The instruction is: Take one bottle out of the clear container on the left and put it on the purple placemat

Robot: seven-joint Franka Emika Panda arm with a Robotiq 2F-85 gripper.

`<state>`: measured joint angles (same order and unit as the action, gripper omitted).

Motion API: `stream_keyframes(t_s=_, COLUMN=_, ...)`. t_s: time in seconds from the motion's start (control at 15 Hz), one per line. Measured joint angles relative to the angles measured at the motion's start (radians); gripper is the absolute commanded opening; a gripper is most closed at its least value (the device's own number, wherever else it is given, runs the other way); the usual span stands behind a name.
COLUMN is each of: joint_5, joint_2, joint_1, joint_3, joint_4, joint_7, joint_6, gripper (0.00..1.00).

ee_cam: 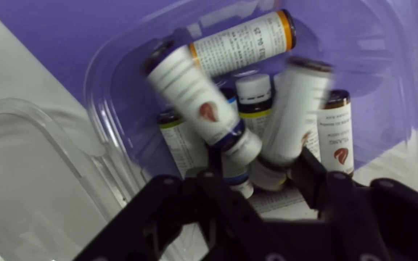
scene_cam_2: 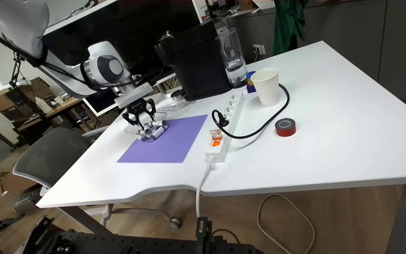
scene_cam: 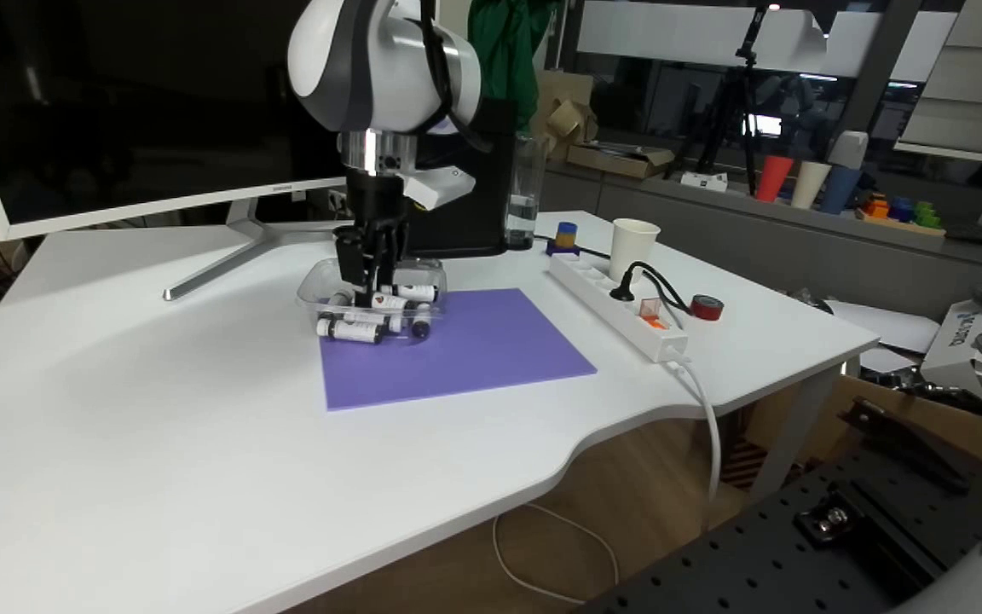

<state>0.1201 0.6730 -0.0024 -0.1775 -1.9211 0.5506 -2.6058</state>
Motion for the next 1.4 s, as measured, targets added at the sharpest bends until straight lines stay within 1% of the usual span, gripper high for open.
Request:
stream_keyframes(t_s=0.07, joint_5=0.000, joint_2=-0.001, joint_1=0.000, joint_3=-0.001, joint_4=0.000, joint_7=0.000, joint_6=0.012, gripper=0.24)
stream_keyframes(t_s=0.27, joint_5=-0.001, joint_2=-0.006, joint_1=0.000, joint_3=-0.003, joint_4=0.001, joint_7=0.000, joint_6=0.035, gripper=0.04)
stream_keyframes(t_s=0.4, joint_5=-0.001, joint_2=-0.017, joint_1=0.001, joint_3=-0.005, joint_4=0.000, joint_7=-0.001, joint_6=0.048, gripper=0.07)
stream_keyframes(t_s=0.6, joint_5=-0.001, joint_2=-0.053, joint_1=0.001, joint_3=-0.006, joint_4=-0.004, joint_7=-0.001, joint_6=0.052, gripper=0.07)
stream_keyframes(t_s=0.87, joint_5=-0.001, joint_2=-0.131, joint_1=0.002, joint_3=0.001, joint_4=-0.018, joint_7=-0.009, joint_6=0.054, gripper=0.07)
stream_keyframes(t_s=1.2, joint_5=-0.002, joint_2=-0.230, joint_1=-0.004, joint_3=0.043, joint_4=-0.068, joint_7=-0.059, joint_6=0.073, gripper=0.07)
stream_keyframes(t_s=1.4, joint_5=-0.005, joint_2=-0.255, joint_1=-0.026, joint_3=0.074, joint_4=-0.108, joint_7=-0.080, joint_6=0.078, gripper=0.07)
